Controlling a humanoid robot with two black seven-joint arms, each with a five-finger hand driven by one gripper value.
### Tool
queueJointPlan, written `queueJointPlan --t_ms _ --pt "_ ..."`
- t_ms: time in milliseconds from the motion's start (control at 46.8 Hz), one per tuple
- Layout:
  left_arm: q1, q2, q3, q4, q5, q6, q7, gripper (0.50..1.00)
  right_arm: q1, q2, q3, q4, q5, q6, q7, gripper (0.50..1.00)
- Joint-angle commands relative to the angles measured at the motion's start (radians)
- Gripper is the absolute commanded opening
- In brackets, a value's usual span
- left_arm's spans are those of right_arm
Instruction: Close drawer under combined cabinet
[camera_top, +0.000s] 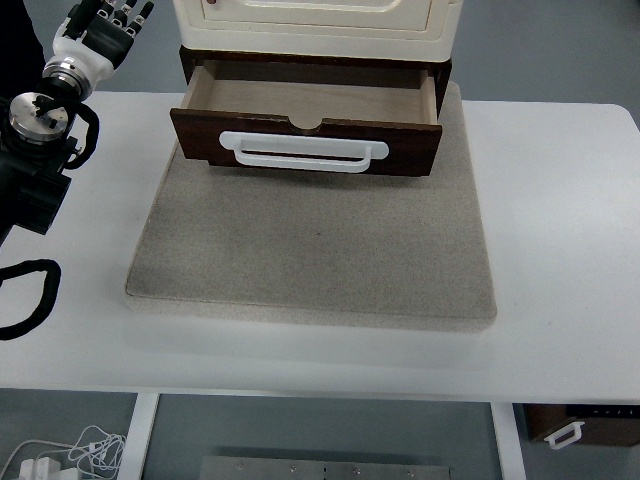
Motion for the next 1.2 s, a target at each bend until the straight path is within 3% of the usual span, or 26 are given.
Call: queueJointPlan --t_ms 0,897,1174 --pt "0.0 0.0 0.0 0.0 0.0 0.0 0.0 0.996 0.0 0.0 0.0 0.0 0.0 0.0 0.0 0.952" --pt "-0.021 0.017 0.0 -0.002 0.003 -0.028 0.0 0.996 0.0 0.0 0.0 0.0 0.0 0.0 0.0 0.952" --pt "-0.089 0.078 0.011 -0.003 0.018 -0.031 0.0 0.994 0.0 0.0 0.0 0.0 0.0 0.0 0.0 0.952"
